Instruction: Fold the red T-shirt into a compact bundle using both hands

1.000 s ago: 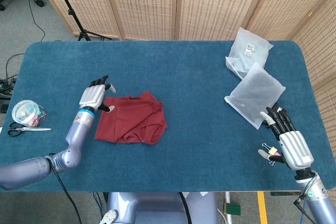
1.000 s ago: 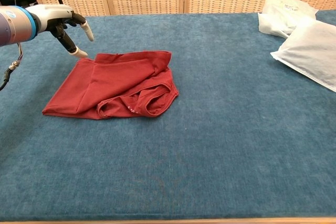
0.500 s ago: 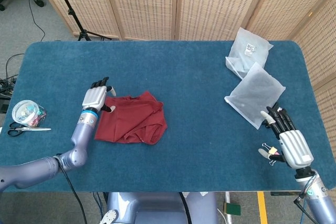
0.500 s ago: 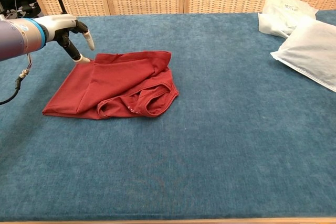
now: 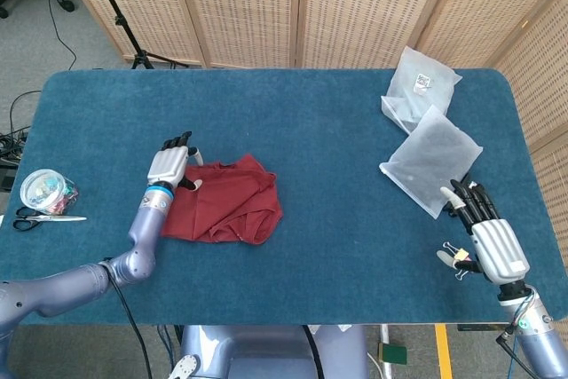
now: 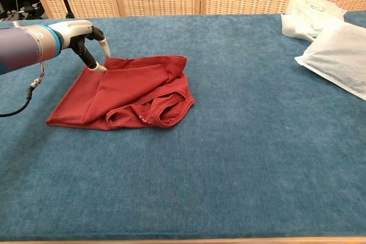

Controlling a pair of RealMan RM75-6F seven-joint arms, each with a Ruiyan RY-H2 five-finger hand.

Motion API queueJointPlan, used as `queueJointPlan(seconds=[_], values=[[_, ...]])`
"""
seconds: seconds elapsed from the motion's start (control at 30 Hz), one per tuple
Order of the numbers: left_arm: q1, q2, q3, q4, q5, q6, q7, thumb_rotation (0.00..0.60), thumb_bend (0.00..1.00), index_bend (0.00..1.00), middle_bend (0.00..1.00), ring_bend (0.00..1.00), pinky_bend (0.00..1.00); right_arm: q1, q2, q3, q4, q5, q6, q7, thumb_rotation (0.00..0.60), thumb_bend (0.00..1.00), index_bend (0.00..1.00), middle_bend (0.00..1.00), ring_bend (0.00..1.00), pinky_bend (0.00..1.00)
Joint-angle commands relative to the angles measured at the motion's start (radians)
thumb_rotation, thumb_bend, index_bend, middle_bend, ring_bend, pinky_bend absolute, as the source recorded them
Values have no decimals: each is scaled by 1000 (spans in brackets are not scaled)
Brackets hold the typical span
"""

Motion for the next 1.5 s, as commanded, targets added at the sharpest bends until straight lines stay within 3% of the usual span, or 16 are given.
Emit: queueJointPlan(seconds=[0.03, 0.87, 1.33, 1.5], values=[[-2, -5, -1, 2, 0, 0, 5, 600, 269, 483, 0, 0, 0, 0, 0, 0, -1, 0, 2, -1, 600, 0, 0, 0, 0, 0], [2, -22, -4, 12, 7, 0, 29, 600, 403, 629, 0, 0, 0, -2, 5, 1, -2, 1, 6, 5, 600, 0, 0, 0, 0, 0], [35, 32, -4, -75, 72, 24, -4, 600, 414, 712, 0, 0, 0, -5, 9, 0, -8, -2, 12, 4, 600, 0, 0, 0, 0, 0], [56, 67, 5, -157, 132, 50, -22, 600, 417, 714, 0, 0, 0, -7, 11, -1, -12, -6, 16, 4, 600, 0, 0, 0, 0, 0]])
